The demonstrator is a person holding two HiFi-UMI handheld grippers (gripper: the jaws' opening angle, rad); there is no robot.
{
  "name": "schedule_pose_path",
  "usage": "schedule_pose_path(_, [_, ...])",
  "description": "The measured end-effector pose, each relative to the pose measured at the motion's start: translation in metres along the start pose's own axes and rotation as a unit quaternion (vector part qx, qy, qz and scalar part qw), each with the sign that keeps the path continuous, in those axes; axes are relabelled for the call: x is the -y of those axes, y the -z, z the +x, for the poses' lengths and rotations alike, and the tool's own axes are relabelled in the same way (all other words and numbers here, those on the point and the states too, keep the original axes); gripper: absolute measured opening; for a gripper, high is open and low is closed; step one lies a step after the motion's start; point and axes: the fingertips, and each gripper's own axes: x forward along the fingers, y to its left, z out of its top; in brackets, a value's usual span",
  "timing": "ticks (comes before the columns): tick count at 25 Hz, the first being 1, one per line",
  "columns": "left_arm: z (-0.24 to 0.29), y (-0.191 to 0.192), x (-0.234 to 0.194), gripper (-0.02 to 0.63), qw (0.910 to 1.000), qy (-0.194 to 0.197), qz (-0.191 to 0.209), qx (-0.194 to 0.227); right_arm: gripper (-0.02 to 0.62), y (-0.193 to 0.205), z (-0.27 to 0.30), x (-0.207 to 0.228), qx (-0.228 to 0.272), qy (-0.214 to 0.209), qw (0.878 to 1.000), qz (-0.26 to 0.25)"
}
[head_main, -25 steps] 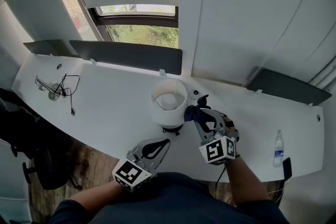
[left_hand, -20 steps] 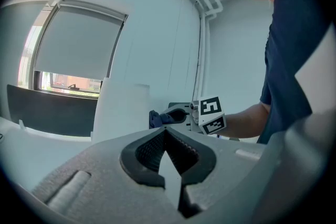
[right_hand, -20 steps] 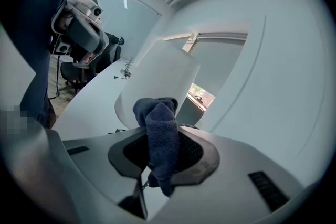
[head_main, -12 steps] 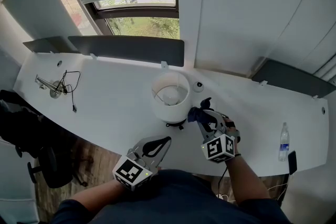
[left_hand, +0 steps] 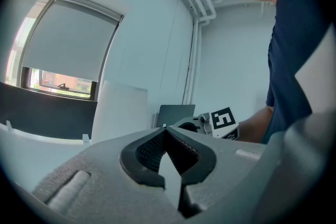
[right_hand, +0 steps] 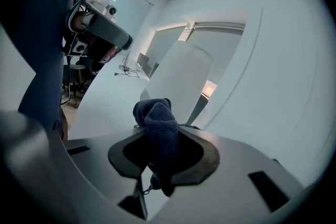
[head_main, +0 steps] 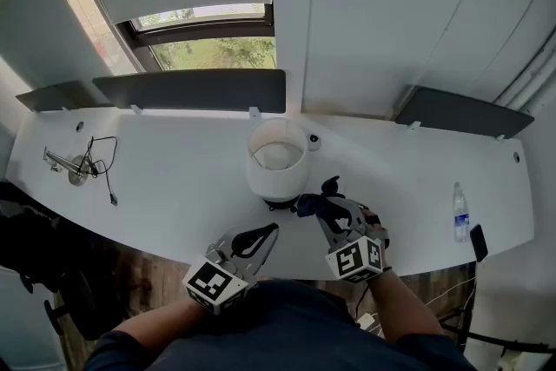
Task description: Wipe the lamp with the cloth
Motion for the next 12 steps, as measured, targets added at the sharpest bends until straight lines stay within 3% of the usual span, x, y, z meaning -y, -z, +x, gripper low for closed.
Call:
schedule_pose_path(7, [-0.038, -0.010, 0.000, 0.006, 0.9989, 0.042, 0.011, 0.020, 0.104, -0.056, -0.023, -0.030, 0.008, 0.033, 0.999, 0.009])
schedule_pose_path(12, [-0.066, -0.016, -0.004, 0.006, 0.9979, 0.051, 0.012, 0.039, 0.104, -0.098, -0.032, -0.059, 0.023, 0.039, 0.999, 0.007])
